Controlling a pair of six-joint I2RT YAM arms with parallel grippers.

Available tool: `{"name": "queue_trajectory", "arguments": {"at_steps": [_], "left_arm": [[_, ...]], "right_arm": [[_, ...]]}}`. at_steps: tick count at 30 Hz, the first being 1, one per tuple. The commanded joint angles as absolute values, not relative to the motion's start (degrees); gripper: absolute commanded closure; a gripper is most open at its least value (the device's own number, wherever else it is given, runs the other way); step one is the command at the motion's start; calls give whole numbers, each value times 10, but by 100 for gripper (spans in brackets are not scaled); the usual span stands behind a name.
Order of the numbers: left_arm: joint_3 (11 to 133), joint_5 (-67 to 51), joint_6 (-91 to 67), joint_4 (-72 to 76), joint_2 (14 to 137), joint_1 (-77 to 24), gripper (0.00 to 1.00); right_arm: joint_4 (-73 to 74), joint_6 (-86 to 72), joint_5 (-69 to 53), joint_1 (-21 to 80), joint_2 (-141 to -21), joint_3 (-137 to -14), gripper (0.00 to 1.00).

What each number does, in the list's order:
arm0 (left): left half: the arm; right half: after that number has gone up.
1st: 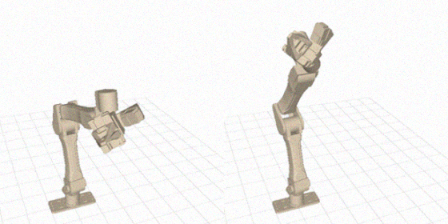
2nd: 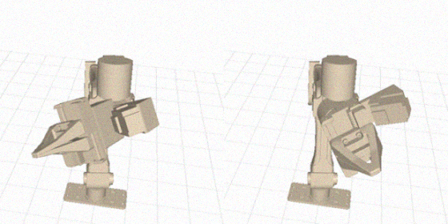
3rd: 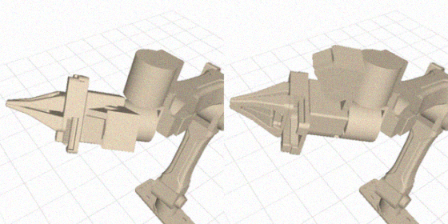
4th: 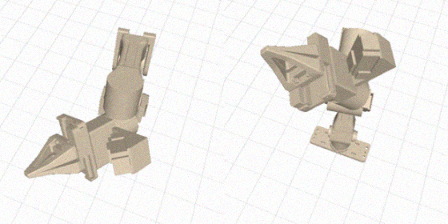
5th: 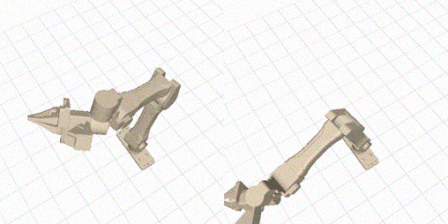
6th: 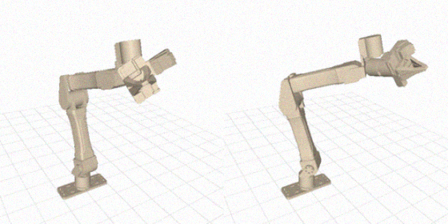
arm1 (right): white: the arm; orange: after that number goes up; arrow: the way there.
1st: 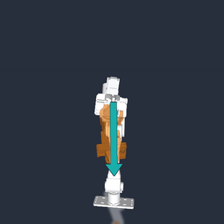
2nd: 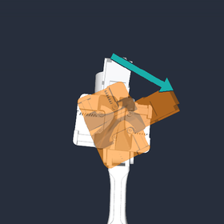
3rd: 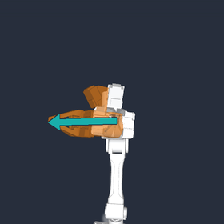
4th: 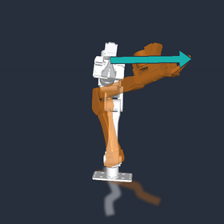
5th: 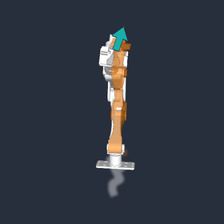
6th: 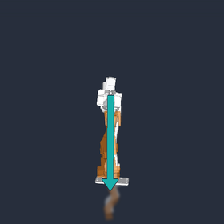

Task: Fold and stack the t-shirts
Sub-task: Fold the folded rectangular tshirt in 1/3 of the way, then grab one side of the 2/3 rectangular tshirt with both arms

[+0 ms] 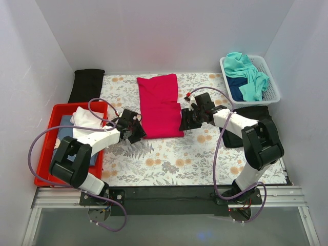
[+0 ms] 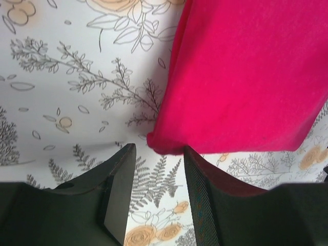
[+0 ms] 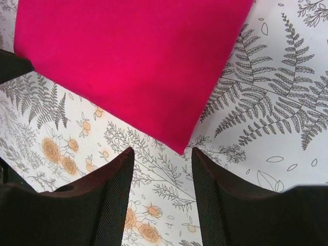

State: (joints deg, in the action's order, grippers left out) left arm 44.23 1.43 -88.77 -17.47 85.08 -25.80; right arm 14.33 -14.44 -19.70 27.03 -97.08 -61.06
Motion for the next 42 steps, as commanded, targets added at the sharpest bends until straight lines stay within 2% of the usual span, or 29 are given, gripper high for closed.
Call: {"name": "queue_trajectory", "arguments": {"at_steps": [1, 21, 30, 31, 33, 34, 35, 36, 37, 42], "left_arm": [[432, 33, -881, -120, 855, -252, 59], [413, 45, -866, -55, 882, -252, 60], [414, 11, -880, -50, 903, -253, 66], [413, 4, -880, -48, 904, -252, 69], [413, 1, -878, -49, 907, -252, 73], [413, 1, -878, -48, 908, -252, 88], [415, -17, -877, -50, 909, -253, 98], [417, -19, -879, -62, 910, -253, 100], [418, -21, -881, -68, 907, -253, 100], [401, -29, -891, -115, 859, -253, 100]], "right_arm": [[111, -128, -200, 272, -980, -618, 44], [64, -147, -257, 271, -1017, -563, 45], [44, -162, -286, 271, -1058, -584, 49], [43, -163, -287, 271, -1060, -584, 51], [44, -165, -294, 270, -1064, -581, 64], [45, -167, -293, 271, -1063, -578, 71], [45, -167, -292, 270, -1062, -570, 88], [45, -169, -291, 271, -1057, -567, 95], [47, -170, -290, 271, -1054, -561, 99], [58, -169, -289, 271, -1006, -510, 99]]}}
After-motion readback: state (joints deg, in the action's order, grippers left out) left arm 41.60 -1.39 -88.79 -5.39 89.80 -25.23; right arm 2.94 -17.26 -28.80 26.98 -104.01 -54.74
